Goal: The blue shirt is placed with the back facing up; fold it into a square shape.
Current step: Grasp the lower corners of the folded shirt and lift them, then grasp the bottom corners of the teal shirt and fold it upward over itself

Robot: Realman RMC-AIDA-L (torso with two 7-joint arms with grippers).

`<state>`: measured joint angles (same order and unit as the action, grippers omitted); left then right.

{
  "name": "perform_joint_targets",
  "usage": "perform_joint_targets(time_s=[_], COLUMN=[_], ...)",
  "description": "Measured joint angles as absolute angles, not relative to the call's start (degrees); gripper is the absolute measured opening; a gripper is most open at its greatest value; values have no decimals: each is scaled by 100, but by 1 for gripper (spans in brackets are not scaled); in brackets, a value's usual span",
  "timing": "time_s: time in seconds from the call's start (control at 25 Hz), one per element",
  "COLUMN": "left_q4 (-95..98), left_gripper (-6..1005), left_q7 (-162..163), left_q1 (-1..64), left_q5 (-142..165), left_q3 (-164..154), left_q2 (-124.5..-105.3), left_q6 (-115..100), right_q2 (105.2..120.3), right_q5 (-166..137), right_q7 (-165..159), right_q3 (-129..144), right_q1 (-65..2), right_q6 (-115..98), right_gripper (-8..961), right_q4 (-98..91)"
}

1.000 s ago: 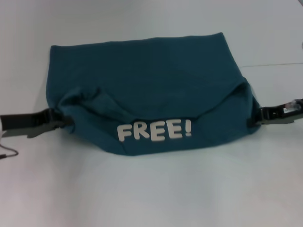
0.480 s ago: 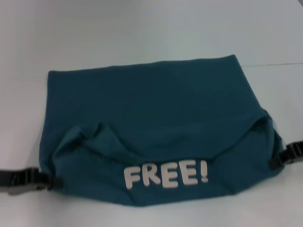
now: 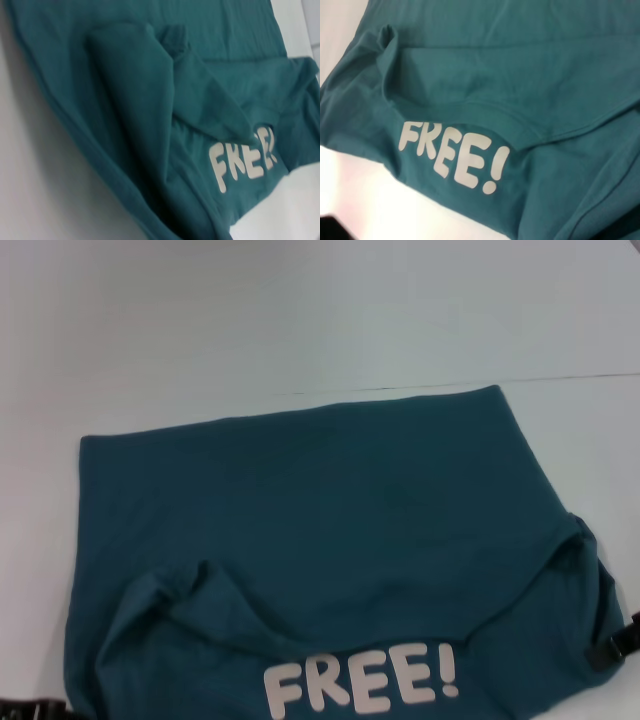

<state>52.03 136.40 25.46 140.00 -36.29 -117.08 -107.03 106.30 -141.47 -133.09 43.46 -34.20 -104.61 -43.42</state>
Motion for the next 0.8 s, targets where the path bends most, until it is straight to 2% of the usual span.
perform_joint_targets(time_s=[0.32, 0.68, 0.8], left_q4=[5176, 4854, 4715], left_gripper=[27, 28, 28], left_q7=[13042, 13093, 13317], left_q1=[2476, 3103, 3352], left_q5=[14181, 14154, 14175], left_q3=[-3284, -2549, -2566], left_q2=[-11697, -11348, -11297], left_q6=[-11276, -11437, -11187], right_q2=[10663, 10484, 10465], right_q5=[-14138, -14122, -14107], right_q7=[-12880, -13161, -13343], right_q3=[4248, 3321, 3022], right_q1=[-3324, -3534, -3629], right_q6=[-10913, -10353, -10038], right_gripper=[42, 46, 48], right_q4=[-4340, -4341, -4350])
